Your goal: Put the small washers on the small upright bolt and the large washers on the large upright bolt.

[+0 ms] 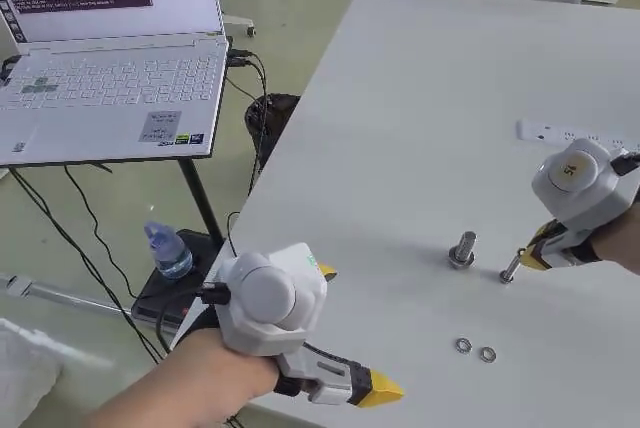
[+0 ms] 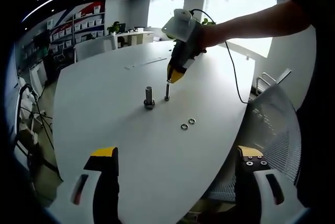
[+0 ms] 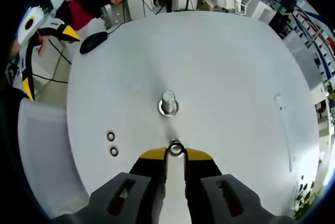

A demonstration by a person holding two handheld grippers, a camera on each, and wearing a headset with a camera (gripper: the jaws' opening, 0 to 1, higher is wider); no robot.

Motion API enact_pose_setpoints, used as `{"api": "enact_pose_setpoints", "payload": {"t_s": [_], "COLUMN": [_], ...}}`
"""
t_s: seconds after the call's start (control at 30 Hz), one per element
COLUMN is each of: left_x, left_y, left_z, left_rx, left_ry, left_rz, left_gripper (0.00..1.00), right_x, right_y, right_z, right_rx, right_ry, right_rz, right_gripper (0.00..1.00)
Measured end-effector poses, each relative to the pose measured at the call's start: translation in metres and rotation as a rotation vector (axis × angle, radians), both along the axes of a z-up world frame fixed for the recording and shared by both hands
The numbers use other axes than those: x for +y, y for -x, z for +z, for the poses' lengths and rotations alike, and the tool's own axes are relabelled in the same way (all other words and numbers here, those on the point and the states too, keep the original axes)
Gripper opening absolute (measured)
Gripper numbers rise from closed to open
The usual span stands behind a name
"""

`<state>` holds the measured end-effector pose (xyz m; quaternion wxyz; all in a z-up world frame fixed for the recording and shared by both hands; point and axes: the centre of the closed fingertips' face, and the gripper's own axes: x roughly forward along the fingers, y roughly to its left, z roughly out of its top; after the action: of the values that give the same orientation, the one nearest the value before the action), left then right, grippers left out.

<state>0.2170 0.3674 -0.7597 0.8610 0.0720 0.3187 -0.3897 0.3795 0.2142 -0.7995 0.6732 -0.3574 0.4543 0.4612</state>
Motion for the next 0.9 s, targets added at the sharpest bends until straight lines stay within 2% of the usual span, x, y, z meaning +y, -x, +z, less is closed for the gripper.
{"api": "enact_pose_setpoints", "payload": {"t_s": [0.3, 0.57, 0.9], "left_x": [0.0, 0.006, 0.004], "left_y": [-0.001, -0.002, -0.003], "left_z": [-0.002, -0.004, -0.004], "left_rx": [0.009, 0.019, 0.019], "left_ry": [-0.002, -0.009, -0.009], "left_rz": [-0.005, -0.009, -0.015], "left_gripper": [0.92, 0.91, 0.89], "right_x": [-0.002, -0.001, -0.001], "right_y": [-0.001, -0.003, -0.003], "right_z": [-0.008, -0.01, -0.015], "right_rx": [-0.001, 0.002, 0.011], "right_ry": [0.025, 0.026, 0.033], "right_rz": [0.007, 0.007, 0.01], "right_gripper": [0.12, 0.13, 0.13]}}
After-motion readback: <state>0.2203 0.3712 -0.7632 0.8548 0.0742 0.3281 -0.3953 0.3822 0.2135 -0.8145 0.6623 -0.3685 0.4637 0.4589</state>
